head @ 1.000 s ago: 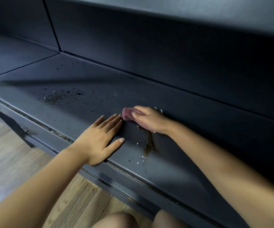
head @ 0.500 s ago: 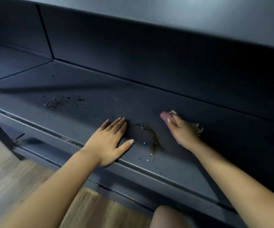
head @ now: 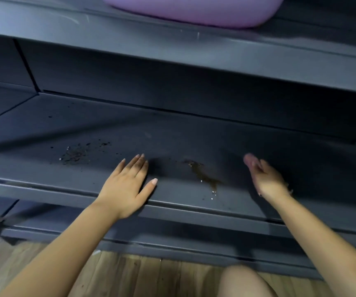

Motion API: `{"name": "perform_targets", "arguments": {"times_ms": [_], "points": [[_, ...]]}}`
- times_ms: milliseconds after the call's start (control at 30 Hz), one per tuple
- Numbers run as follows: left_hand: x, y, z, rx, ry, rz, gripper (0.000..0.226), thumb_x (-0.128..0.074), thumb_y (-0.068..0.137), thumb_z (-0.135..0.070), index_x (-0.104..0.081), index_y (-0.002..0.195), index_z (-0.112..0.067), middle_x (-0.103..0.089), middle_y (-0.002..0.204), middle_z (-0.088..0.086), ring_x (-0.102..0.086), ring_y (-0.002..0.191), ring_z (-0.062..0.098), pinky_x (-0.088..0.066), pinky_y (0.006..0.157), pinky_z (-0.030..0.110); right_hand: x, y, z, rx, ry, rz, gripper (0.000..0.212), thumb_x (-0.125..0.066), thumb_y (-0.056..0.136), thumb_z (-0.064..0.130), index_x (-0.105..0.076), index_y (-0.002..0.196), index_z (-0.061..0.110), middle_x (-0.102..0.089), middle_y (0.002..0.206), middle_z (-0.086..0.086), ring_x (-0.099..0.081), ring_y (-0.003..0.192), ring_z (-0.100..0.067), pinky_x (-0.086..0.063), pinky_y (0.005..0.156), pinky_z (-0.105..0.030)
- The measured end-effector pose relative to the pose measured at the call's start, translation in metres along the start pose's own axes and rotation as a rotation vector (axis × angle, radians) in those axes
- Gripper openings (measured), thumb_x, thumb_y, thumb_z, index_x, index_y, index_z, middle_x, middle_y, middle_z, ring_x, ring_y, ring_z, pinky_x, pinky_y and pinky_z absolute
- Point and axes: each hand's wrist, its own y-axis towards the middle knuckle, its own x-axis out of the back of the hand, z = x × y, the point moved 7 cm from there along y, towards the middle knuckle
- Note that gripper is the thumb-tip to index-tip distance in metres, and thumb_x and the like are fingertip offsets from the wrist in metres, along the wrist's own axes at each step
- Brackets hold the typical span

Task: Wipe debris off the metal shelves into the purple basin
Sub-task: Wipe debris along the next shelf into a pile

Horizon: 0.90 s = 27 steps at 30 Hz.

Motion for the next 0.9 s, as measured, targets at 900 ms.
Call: {"name": "perform_targets", "arguments": {"times_ms": [900], "points": [[-0.012,0.004,0.007,-0.012,-0.018,-0.070,0.120,0.043,0.062,-0.066,-0.011,0.152,-0.007,-0.008,0.160,0.007,-0.001,0.148,0.017,0.011,0.115,0.030,-0.098,-0.042,0.132,0.267,-0.174,-0.026,0.039,-0.026,0.102,0.034,-0.053,0.127,0.021,-0.050,0.138,0.000,-0.050,0.123,-0.022,-0.040,0.094,-0.030]]}}
